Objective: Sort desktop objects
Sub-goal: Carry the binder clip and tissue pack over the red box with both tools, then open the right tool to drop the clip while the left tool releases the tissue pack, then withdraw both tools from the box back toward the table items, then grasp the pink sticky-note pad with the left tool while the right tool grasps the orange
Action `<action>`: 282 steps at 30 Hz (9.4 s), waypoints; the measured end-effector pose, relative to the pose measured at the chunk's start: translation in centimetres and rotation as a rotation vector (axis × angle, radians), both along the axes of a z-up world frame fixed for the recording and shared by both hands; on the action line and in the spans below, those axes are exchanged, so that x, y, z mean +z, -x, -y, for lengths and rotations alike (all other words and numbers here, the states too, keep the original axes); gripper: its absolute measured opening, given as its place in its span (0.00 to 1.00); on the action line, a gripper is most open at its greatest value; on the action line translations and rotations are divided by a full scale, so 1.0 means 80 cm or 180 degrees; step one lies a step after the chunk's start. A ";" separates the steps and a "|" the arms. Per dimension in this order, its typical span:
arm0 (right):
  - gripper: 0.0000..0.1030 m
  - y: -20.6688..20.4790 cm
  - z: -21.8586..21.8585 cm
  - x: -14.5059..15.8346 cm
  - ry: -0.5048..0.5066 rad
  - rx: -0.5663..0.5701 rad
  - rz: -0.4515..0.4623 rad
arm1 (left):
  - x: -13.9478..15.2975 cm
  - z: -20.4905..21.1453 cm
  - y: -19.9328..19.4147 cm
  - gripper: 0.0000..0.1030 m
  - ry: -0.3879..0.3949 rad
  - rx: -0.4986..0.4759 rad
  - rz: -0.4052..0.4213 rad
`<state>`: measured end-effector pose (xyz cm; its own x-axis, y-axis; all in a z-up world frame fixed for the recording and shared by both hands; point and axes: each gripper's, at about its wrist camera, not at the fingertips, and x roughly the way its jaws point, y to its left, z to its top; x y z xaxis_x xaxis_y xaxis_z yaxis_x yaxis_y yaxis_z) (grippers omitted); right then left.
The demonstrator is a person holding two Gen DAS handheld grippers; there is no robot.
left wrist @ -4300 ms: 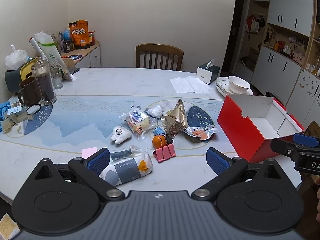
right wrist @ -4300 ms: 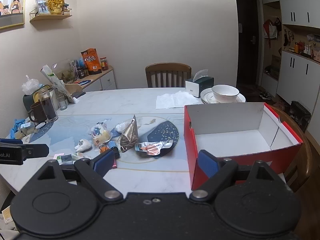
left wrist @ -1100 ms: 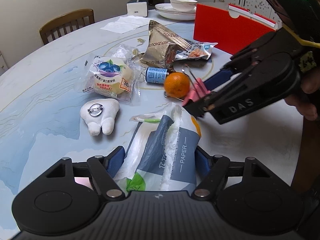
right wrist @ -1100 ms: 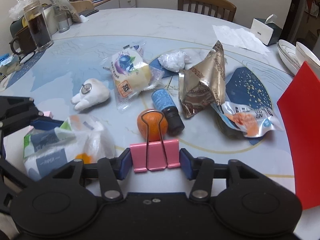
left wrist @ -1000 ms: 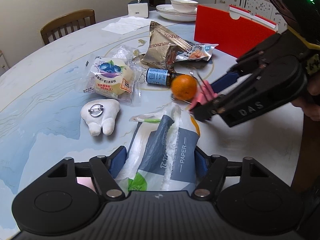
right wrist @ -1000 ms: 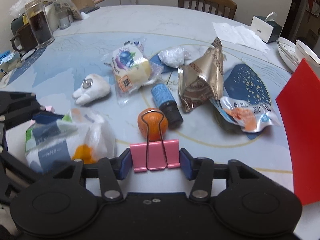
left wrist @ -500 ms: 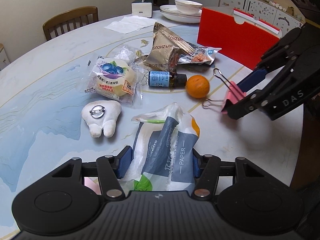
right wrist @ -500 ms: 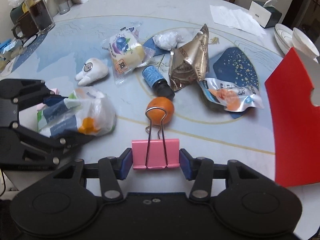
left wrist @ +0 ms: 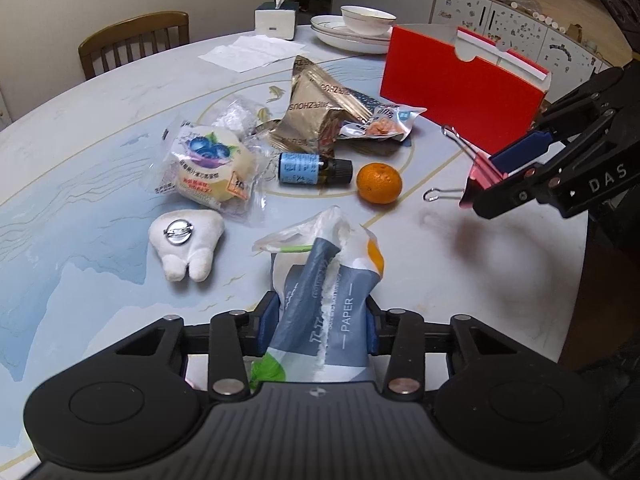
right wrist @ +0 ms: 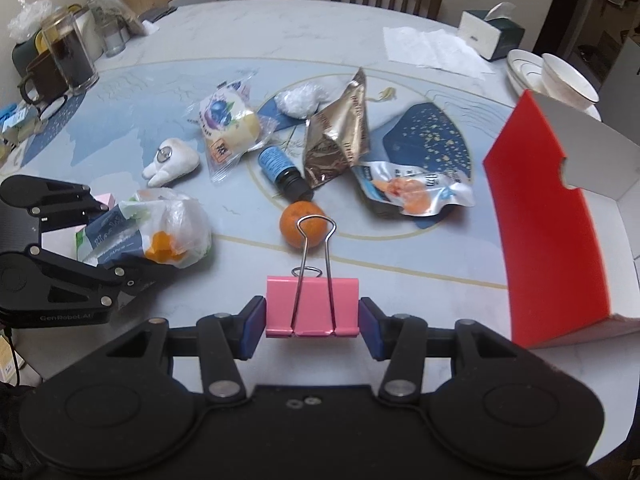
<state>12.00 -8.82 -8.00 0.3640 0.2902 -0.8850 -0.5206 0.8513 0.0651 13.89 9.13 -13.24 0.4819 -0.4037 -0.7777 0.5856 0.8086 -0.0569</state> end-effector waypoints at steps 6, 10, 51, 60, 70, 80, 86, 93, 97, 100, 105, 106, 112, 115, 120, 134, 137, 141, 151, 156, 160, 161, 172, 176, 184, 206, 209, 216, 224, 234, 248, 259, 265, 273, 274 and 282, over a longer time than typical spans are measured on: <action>0.48 0.000 0.019 0.012 -0.0055 -0.0033 0.0082 | 0.011 0.010 0.002 0.34 0.0029 0.0043 0.0007; 0.48 -0.004 0.033 0.023 -0.0119 -0.0028 0.0152 | 0.028 0.023 0.003 0.34 0.0037 0.0090 0.0048; 0.48 -0.126 0.294 0.070 -0.0548 -0.0205 0.0459 | 0.141 0.350 -0.055 0.34 -0.0027 -0.0489 0.0581; 0.48 -0.147 0.343 0.054 -0.0542 -0.0367 0.0415 | 0.140 0.410 -0.082 0.34 -0.0144 -0.0674 0.0596; 0.48 -0.168 0.381 0.039 -0.0457 -0.0531 0.0431 | 0.132 0.468 -0.122 0.34 -0.0304 -0.0872 0.0611; 0.48 -0.194 0.396 0.016 -0.0318 -0.0592 0.0413 | 0.092 0.507 -0.164 0.34 -0.0573 -0.1027 0.0500; 0.48 -0.210 0.392 -0.006 -0.0246 -0.0550 0.0340 | 0.060 0.527 -0.179 0.34 -0.0779 -0.1069 0.0402; 0.48 -0.225 0.386 -0.031 -0.0115 -0.0475 0.0206 | 0.032 0.534 -0.196 0.34 -0.0943 -0.1046 0.0202; 0.48 -0.234 0.384 -0.043 -0.0044 -0.0412 0.0103 | 0.019 0.537 -0.200 0.34 -0.0997 -0.1059 0.0030; 0.48 -0.237 0.381 -0.049 0.0010 -0.0360 0.0064 | 0.013 0.540 -0.202 0.34 -0.1036 -0.1087 -0.0063; 0.48 -0.239 0.376 -0.053 0.0076 -0.0293 0.0005 | 0.006 0.544 -0.207 0.35 -0.1123 -0.1108 -0.0245; 0.48 -0.239 0.376 -0.054 0.0090 -0.0286 -0.0010 | 0.005 0.544 -0.208 0.35 -0.1140 -0.1118 -0.0278; 0.48 -0.242 0.374 -0.061 0.0129 -0.0274 -0.0062 | 0.002 0.545 -0.208 0.38 -0.1224 -0.1159 -0.0366; 0.48 -0.243 0.375 -0.065 0.0142 -0.0276 -0.0071 | 0.001 0.545 -0.207 0.41 -0.1247 -0.1176 -0.0387; 0.49 -0.243 0.376 -0.067 0.0153 -0.0257 -0.0088 | 0.001 0.541 -0.205 0.52 -0.1235 -0.1216 -0.0463; 0.61 -0.235 0.382 -0.046 -0.0008 -0.0193 0.0027 | 0.045 0.525 -0.188 0.64 -0.0819 -0.1111 -0.0289; 0.61 -0.231 0.387 -0.036 -0.0122 -0.0210 0.0065 | 0.059 0.516 -0.181 0.64 -0.0701 -0.1038 -0.0202; 0.61 -0.223 0.391 -0.020 -0.0259 -0.0182 0.0127 | 0.075 0.503 -0.172 0.64 -0.0514 -0.0901 -0.0088; 0.64 -0.194 0.385 0.009 -0.0503 -0.0126 0.0297 | 0.125 0.460 -0.128 0.64 -0.0190 -0.0639 0.0264; 0.68 -0.180 0.375 0.024 -0.0583 -0.0132 0.0391 | 0.139 0.439 -0.110 0.64 -0.0112 -0.0568 0.0388; 0.70 -0.168 0.361 0.034 -0.0628 -0.0121 0.0438 | 0.148 0.416 -0.098 0.64 -0.0018 -0.0504 0.0409; 0.70 -0.165 0.357 0.036 -0.0628 -0.0125 0.0454 | 0.150 0.410 -0.096 0.64 0.0010 -0.0485 0.0413; 0.72 -0.132 0.303 0.048 -0.0629 -0.0167 0.0490 | 0.157 0.338 -0.067 0.75 0.0197 -0.0353 0.0493; 0.73 -0.119 0.279 0.051 -0.0634 -0.0176 0.0495 | 0.158 0.308 -0.058 0.79 0.0224 -0.0276 0.0502; 0.74 -0.093 0.230 0.058 -0.0650 -0.0166 0.0522 | 0.160 0.251 -0.038 0.82 0.0288 -0.0217 0.0502; 0.76 -0.044 0.110 0.042 -0.0689 -0.0252 0.0564 | 0.103 0.058 0.009 1.00 0.0140 0.0464 0.0455; 0.76 -0.041 0.092 0.035 -0.0685 -0.0222 0.0539 | 0.089 0.030 0.010 1.00 0.0032 0.0575 0.0433; 0.76 -0.040 0.052 0.014 -0.0612 -0.0138 0.0483 | 0.058 -0.025 0.011 1.00 -0.0103 0.0829 0.0293; 0.76 -0.043 0.017 -0.003 -0.0551 -0.0077 0.0485 | 0.022 -0.057 0.018 1.00 -0.0326 0.1052 0.0211; 0.76 -0.044 -0.013 -0.027 -0.0471 0.0029 0.0411 | 0.000 -0.076 0.017 0.99 -0.0369 0.1283 0.0106; 0.74 -0.048 -0.039 -0.054 -0.0358 0.0078 0.0299 | -0.008 -0.073 0.015 0.80 -0.0361 0.1482 -0.0050; 0.70 -0.052 -0.044 -0.064 -0.0335 0.0122 0.0236 | -0.003 -0.062 0.011 0.44 -0.0316 0.1324 -0.0014; 0.56 -0.057 -0.044 -0.070 -0.0313 0.0117 0.0178 | -0.003 -0.052 0.010 0.41 -0.0306 0.1190 -0.0025; 0.35 -0.060 -0.041 -0.070 -0.0311 0.0158 0.0170 | -0.003 -0.047 0.008 0.40 -0.0281 0.1152 -0.0050; 0.35 -0.061 -0.040 -0.069 -0.0325 0.0160 0.0164 | -0.003 -0.047 0.008 0.40 -0.0280 0.1155 -0.0052; 0.34 -0.057 -0.028 -0.067 -0.0332 0.0185 0.0157 | 0.000 -0.040 0.006 0.40 -0.0266 0.1182 -0.0070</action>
